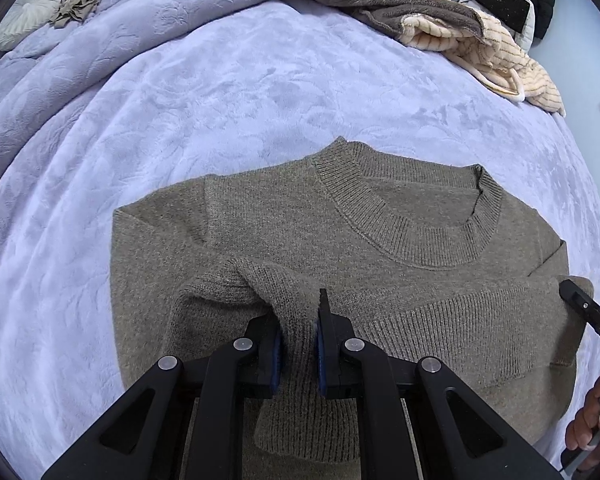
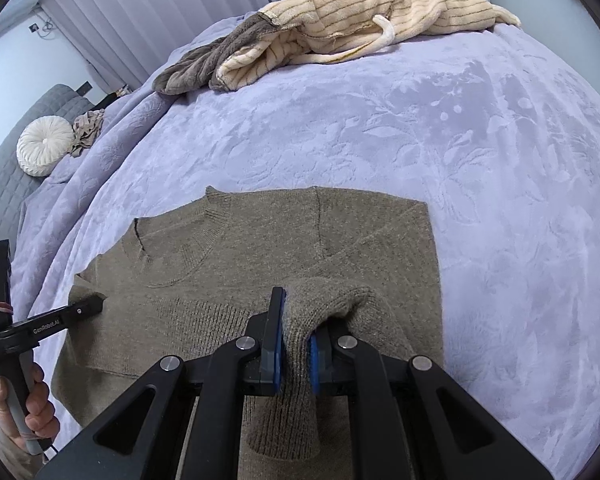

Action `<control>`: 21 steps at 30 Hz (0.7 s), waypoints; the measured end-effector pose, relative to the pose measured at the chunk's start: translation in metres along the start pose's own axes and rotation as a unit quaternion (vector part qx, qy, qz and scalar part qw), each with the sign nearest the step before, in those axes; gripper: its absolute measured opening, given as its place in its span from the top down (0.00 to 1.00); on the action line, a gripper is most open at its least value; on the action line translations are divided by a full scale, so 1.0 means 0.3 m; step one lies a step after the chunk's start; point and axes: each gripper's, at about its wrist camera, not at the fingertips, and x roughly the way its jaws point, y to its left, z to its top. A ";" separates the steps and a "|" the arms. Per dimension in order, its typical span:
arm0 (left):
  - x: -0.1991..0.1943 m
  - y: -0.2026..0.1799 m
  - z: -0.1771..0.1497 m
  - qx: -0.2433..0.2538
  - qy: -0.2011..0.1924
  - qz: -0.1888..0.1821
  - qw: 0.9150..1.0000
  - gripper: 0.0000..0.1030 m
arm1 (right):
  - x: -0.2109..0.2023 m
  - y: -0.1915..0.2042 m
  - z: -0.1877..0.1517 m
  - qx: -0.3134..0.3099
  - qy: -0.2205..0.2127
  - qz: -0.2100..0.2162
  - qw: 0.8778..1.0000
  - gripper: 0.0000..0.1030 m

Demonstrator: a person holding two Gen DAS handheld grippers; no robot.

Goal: Fold small clothes
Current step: 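Lay the hem near the collar and open both grippers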

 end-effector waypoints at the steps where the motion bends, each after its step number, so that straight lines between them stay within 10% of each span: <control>1: 0.005 0.004 0.003 0.000 0.002 -0.005 1.000 0.87 | 0.007 -0.002 0.001 0.001 0.002 -0.001 1.000 0.90; 5: 0.012 0.043 0.010 -0.022 0.016 -0.036 0.999 0.78 | 0.034 -0.011 0.001 0.009 0.017 0.007 1.000 0.86; 8: -0.021 0.071 -0.004 -0.040 0.011 -0.073 0.996 0.15 | 0.019 -0.008 -0.004 0.008 0.017 0.021 1.000 0.75; 9: -0.049 0.076 -0.017 -0.043 -0.008 -0.065 0.997 0.08 | 0.007 -0.003 -0.009 0.007 0.014 0.024 1.000 0.71; 11: -0.089 0.072 -0.037 -0.032 -0.023 -0.071 0.997 0.08 | -0.015 0.005 -0.019 0.005 0.008 0.033 0.999 0.49; 18: -0.084 0.048 -0.136 -0.022 0.003 -0.094 0.995 0.11 | -0.051 0.053 -0.066 -0.020 0.002 0.025 0.999 0.46; 21: -0.053 0.028 -0.154 -0.023 0.022 -0.106 0.994 0.64 | -0.036 0.056 -0.079 -0.022 0.016 0.021 0.999 0.63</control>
